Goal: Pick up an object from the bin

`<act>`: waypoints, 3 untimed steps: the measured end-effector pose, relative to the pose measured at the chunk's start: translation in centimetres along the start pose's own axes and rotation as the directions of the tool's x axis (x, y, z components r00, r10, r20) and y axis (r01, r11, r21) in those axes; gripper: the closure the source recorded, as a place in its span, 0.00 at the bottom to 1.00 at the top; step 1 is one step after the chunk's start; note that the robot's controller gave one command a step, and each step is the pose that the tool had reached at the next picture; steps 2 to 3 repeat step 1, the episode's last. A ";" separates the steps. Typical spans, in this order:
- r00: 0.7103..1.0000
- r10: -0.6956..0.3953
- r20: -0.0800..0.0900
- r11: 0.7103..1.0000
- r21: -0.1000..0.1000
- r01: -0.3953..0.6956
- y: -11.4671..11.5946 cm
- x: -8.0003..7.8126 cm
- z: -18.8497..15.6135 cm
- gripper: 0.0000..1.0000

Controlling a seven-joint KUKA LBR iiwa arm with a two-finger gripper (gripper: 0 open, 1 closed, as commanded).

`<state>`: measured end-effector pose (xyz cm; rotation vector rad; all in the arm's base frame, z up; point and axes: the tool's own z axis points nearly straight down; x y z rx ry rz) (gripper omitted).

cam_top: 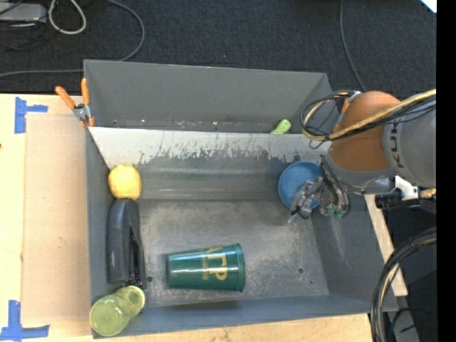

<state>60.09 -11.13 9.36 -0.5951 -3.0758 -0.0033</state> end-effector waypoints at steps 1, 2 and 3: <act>1.000 -0.001 -0.003 1.000 0.000 0.001 0.0 0.1 -3.6 1.00; 1.000 -0.001 -0.003 1.000 0.000 0.001 0.0 0.1 -3.6 1.00; 1.000 -0.001 -0.003 1.000 0.000 0.001 0.0 0.1 -3.6 1.00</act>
Offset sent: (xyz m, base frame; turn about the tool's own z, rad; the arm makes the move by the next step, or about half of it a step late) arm -0.0010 0.0003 0.0315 -0.0003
